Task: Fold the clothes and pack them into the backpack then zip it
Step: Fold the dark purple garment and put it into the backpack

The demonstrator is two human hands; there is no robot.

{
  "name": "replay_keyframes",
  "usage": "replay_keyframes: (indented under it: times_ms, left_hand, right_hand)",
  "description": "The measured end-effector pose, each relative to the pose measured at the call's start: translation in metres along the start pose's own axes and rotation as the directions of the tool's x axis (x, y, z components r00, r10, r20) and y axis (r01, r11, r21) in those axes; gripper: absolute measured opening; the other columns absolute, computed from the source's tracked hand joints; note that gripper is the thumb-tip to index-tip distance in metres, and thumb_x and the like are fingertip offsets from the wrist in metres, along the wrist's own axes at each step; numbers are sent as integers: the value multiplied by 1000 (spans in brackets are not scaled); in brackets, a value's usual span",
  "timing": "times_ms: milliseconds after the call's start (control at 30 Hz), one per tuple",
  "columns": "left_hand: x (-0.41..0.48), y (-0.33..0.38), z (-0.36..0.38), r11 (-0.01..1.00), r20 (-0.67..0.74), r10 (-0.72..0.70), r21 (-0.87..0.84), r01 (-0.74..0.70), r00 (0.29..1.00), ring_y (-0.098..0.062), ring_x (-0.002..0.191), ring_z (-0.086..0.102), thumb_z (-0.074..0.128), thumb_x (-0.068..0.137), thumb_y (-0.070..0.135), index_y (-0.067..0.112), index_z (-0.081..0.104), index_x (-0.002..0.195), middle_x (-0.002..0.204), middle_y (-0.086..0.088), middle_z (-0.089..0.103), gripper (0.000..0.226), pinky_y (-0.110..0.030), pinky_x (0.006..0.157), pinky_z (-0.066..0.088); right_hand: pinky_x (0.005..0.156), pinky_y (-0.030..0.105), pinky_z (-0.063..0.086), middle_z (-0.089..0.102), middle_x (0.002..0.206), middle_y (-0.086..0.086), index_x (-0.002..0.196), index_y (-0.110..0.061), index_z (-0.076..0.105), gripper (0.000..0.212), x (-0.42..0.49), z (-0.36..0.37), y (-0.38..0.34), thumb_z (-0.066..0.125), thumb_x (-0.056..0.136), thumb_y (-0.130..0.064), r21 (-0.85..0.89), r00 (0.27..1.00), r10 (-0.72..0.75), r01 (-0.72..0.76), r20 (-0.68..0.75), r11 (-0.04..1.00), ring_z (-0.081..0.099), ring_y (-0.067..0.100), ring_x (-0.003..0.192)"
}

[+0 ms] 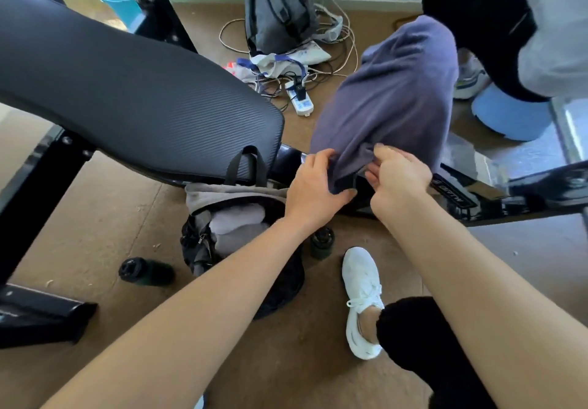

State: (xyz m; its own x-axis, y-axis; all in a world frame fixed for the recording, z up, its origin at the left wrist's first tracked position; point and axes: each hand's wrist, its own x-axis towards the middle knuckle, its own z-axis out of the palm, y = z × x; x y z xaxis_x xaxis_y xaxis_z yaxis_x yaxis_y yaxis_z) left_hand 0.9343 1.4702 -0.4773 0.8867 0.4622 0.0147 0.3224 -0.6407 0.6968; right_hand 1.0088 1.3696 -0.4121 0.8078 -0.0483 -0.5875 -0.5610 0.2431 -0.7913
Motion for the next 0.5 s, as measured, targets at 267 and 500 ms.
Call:
replay_keyframes:
  times_ms: [267,500]
  left_hand:
    - [9,-5,-8,943,-190,-156,-322,88,969,-19,87,61,50,98,6,13,64,98,92,-2,69,15,-36,78,50]
    - [-20,-1,-57,744,-57,-262,-647,164,963,-13,92,65,49,104,10,16,69,93,95,-3,72,24,-34,91,53]
  right_hand:
    - [81,27,61,75,91,0,99,-23,75,24,-11,-9,-7,56,97,-7,-290,947,-217,282,237,915,68,10,79]
    - [79,36,56,62,100,4,104,-14,65,27,-17,-9,9,68,79,-5,-597,737,-442,675,511,434,62,22,89]
